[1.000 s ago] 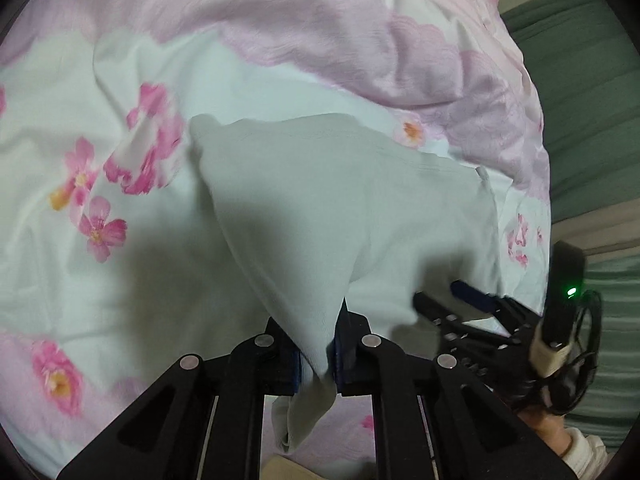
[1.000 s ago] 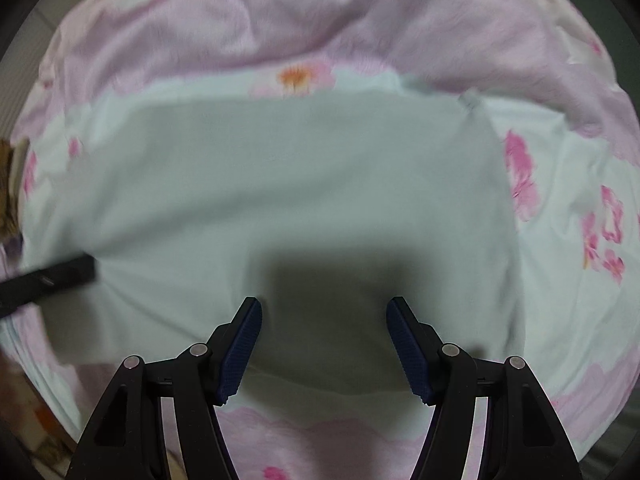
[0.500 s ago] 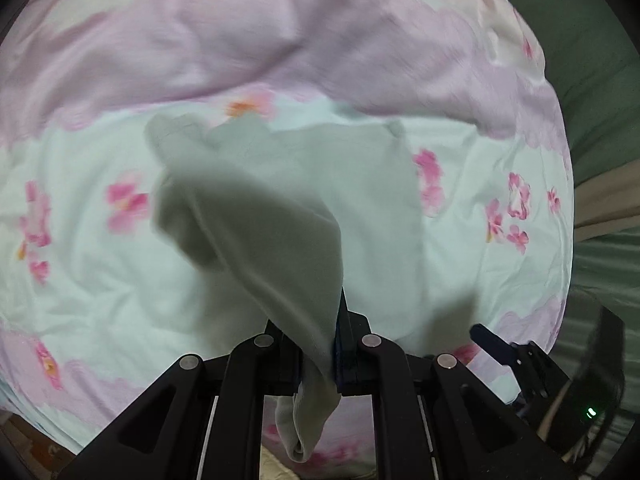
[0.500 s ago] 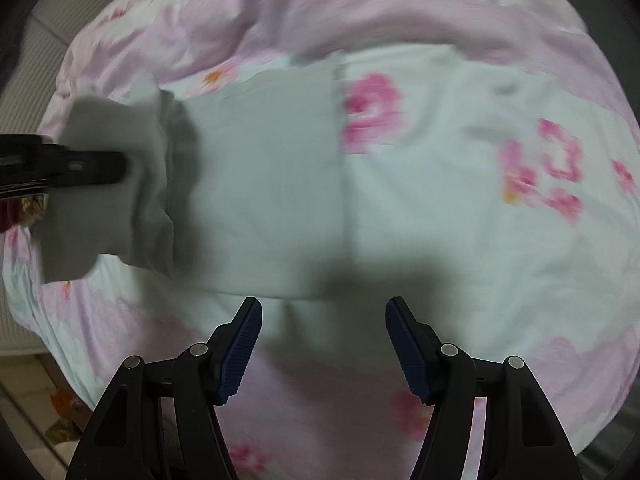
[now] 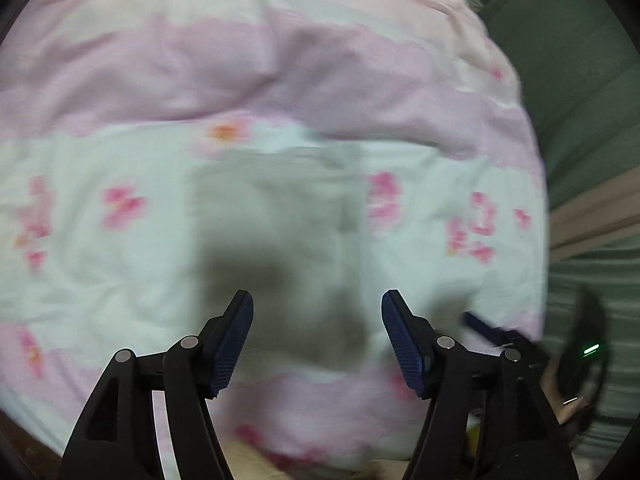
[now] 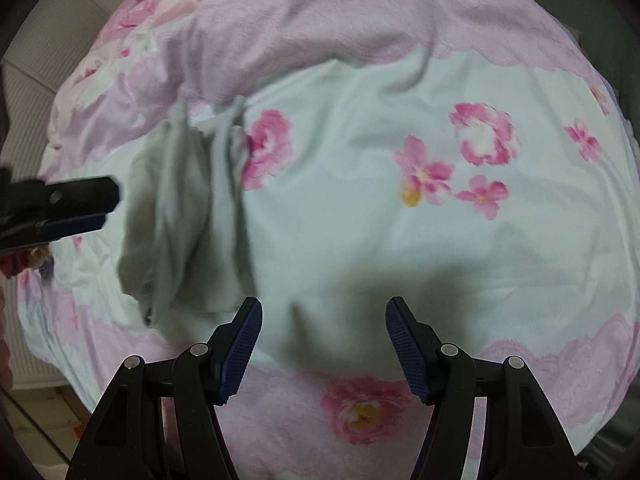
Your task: Fold small clothes
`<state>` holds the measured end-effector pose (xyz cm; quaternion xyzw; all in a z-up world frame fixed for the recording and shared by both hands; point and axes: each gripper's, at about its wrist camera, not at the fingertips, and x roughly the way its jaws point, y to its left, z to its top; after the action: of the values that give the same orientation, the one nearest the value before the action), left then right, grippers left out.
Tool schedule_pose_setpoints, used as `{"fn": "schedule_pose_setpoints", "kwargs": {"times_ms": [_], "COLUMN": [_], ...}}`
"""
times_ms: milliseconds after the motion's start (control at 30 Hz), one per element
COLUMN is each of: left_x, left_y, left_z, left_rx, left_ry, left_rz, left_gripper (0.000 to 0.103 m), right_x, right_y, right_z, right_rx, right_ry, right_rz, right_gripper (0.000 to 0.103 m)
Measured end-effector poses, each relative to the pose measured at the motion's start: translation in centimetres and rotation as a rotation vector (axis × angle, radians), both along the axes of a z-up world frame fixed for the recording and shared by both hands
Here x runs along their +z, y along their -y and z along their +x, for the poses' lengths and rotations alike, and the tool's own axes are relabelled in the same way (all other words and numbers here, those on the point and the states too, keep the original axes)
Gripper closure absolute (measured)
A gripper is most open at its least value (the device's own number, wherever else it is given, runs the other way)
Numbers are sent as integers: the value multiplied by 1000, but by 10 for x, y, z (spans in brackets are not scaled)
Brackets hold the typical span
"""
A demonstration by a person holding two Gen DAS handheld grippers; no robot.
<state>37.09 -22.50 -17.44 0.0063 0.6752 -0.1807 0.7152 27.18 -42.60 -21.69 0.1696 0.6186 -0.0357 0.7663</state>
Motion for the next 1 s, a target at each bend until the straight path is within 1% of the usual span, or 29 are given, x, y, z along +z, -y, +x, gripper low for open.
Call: {"fn": "schedule_pose_setpoints", "kwargs": {"times_ms": [67,133,200,267,367,500,567,600,633,667,700,733,767,800,833,867,900,933,967,1000], "left_x": [-5,-19,-32,-40,-47,-48,-51,-56,-60,-65,-70,-74,-78,-80,-82,-84,-85,-84,-85,-85], "left_y": [-26,-47,-68,-80,-84,-80,-77,-80,-81,-84,-85,-87,-86,-85,-83,-80,-79,-79,-80,-80], "left_z": [-6,-13,-20,-27,-43,-60,-65,-66,-65,-63,-62,-60,-58,-56,-58,-58,-58,-56,-56,-56], "left_rx": [21,44,75,76,25,-47,-62,-52,-39,-19,-1,14,21,17,12,9,5,1,-4,-7], "left_ry": [16,-4,-21,-18,18,81,107,105,96,79,68,60,56,50,47,48,49,48,48,48], "left_rz": [65,108,115,118,116,84,31,-2,-13,-27,-38,-44,-48,-58,-59,-57,-54,-51,-47,-45], "left_gripper": [37,37,37,37,37,37,37,40,48,52,54,54,54,54,54,54,54,54,54,54], "right_x": [5,10,13,12,12,14,12,11,9,6,4,-2,-8,-13,-14,-15,-12,-5,2,5], "right_y": [-13,-30,-44,-62,-85,-93,-95,-95,-94,-94,-94,-95,-97,-97,-96,-94,-92,-88,-85,-82], "right_z": [5,11,15,23,40,72,96,103,114,123,129,137,143,147,150,153,156,159,163,167], "right_rx": [31,65,107,155,216,260,278,281,286,292,300,316,327,333,342,349,342,333,333,330], "right_ry": [25,41,53,60,73,99,98,97,94,81,72,55,28,14,5,-6,1,32,57,64], "right_rz": [22,46,65,73,23,-22,-66,-71,-72,-77,-76,-76,-85,-79,-64,-41,-26,-21,-41,-65], "right_gripper": [38,38,38,38,38,38,38,38,38,38,38,39,41,60,88,91,91,91,91,91]}}
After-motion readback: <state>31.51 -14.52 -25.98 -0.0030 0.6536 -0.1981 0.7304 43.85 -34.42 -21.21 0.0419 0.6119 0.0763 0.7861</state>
